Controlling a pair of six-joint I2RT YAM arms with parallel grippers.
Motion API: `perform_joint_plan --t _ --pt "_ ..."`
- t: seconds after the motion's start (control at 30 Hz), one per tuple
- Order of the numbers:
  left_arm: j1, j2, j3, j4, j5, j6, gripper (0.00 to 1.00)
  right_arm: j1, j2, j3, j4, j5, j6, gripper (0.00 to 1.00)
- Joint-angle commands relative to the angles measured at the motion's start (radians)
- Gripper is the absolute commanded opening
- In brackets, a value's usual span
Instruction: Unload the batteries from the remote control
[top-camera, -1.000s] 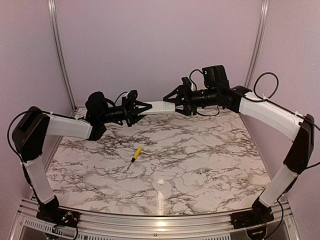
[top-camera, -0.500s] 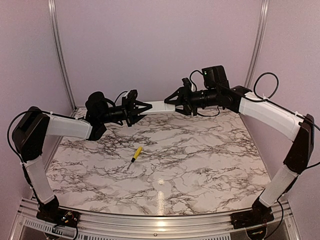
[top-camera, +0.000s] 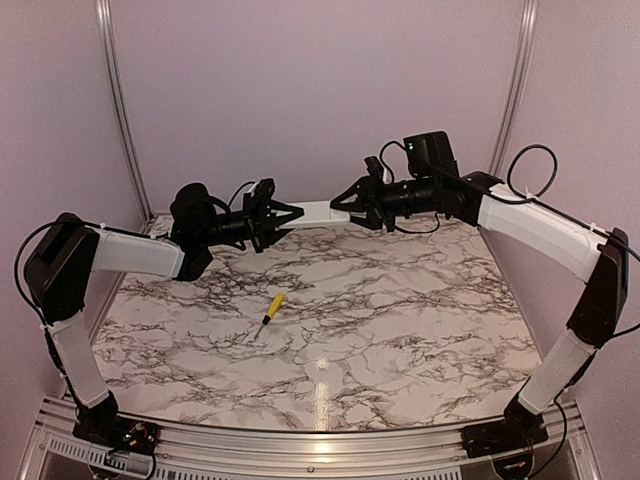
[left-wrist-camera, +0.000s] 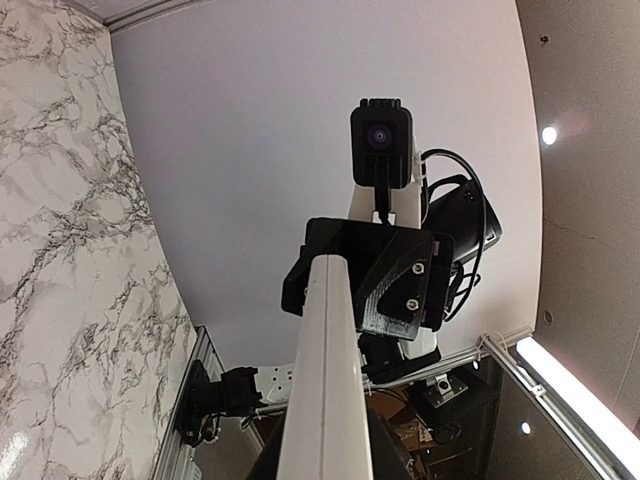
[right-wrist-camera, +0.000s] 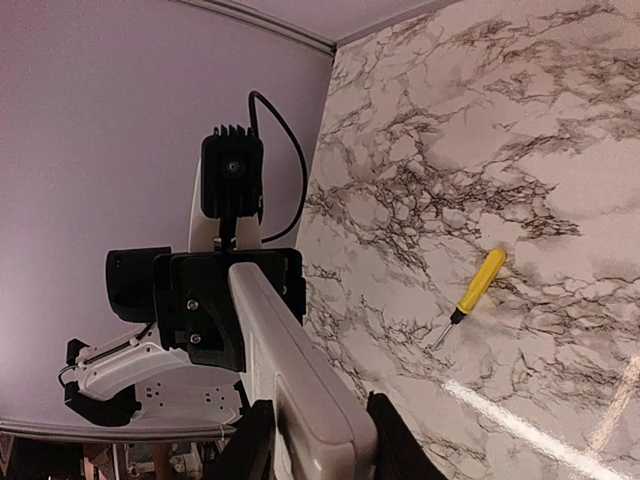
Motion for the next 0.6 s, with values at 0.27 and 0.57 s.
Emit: perform_joint_plan --t 0.27,0.57 --pt "-0.004 0.020 0.006 -0.018 -0.016 0.013 0.00 0.023 0.005 0.021 0.027 -0.039 0.009 0.28" --pt "-0.006 0.018 0.004 -0.016 -0.017 0.011 0.00 0.026 0.011 0.026 0.026 -0.052 0.008 0.30"
